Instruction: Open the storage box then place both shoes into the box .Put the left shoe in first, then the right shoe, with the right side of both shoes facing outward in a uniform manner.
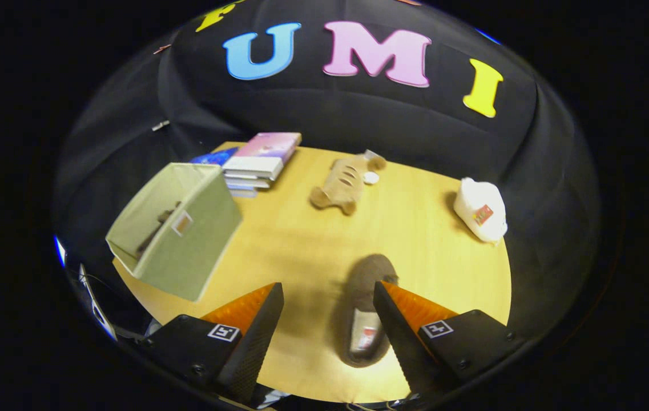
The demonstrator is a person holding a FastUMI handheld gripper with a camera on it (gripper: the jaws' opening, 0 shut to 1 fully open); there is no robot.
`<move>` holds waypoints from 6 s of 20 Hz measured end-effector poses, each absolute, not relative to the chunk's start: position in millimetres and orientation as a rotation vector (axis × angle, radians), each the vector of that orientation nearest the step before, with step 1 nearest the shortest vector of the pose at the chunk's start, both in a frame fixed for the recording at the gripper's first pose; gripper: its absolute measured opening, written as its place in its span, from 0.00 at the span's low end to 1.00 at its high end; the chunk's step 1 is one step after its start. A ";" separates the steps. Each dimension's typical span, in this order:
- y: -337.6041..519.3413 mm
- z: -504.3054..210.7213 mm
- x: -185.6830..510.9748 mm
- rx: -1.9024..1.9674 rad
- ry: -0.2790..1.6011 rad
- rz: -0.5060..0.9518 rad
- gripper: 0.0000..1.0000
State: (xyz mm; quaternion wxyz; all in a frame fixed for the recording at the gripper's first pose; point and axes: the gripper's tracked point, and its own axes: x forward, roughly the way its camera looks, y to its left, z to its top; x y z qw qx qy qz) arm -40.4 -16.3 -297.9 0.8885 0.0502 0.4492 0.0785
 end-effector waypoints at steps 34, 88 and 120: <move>-14.4 -307.4 3.0 0.052 0.898 0.072 0.08; 342.4 -313.3 53.4 -0.400 1.186 0.270 0.85; 102.3 -40.4 -42.6 0.036 0.126 0.319 0.98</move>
